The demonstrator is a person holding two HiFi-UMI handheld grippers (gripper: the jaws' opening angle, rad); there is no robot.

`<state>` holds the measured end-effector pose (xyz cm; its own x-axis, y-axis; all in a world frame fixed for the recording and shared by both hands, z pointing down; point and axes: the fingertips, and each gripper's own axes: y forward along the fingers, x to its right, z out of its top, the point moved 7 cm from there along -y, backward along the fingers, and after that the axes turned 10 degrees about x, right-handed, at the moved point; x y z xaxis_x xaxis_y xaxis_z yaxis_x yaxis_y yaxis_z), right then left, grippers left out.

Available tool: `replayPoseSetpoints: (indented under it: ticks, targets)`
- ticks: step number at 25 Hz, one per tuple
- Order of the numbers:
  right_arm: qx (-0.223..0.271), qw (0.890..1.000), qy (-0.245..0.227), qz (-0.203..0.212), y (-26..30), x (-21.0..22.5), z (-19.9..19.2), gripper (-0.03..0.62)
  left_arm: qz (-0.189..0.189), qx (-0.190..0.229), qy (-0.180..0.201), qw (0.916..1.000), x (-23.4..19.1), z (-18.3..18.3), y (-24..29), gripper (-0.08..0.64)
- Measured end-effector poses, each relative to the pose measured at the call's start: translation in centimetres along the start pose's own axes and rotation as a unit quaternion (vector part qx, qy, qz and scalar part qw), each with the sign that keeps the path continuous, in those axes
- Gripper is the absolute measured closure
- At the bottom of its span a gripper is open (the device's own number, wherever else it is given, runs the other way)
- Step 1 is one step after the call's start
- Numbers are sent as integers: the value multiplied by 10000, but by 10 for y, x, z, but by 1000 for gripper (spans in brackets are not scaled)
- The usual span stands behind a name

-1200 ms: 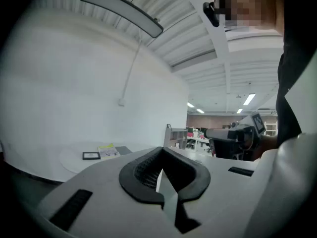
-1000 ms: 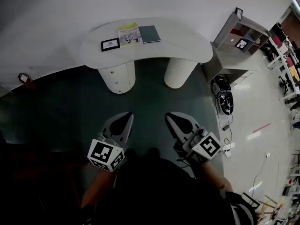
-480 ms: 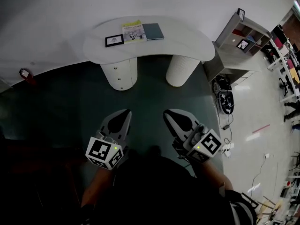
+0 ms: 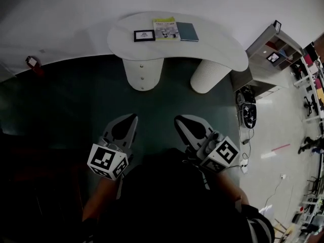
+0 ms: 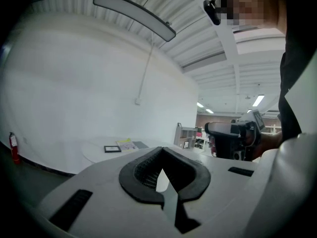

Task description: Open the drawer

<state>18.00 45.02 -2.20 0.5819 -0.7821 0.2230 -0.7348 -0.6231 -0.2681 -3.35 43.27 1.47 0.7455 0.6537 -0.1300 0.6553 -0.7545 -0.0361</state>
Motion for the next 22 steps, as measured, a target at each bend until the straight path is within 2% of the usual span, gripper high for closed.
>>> replayPoseSetpoints:
  ticks: [4, 8, 11, 16, 22]
  targets:
    - [-120, 9995, 291, 21, 25, 13, -16, 575, 224, -11, -76, 9997, -28, -6, -2, 548]
    - [-266, 9986, 337, 317, 57, 39, -29, 575, 441, -2, -142, 9989, -57, -8, 8, 548]
    - [-133, 9973, 513, 505, 91, 65, -34, 575, 616, -18, -145, 9980, -81, -11, 27, 548]
    - [-207, 9966, 393, 695, 140, 135, -37, 575, 888, -89, -213, 9958, -127, -6, 88, 548]
    - [-260, 9939, 352, 1015, 200, 218, -34, 575, 837, -334, -188, 9958, -174, 1, 173, 548]
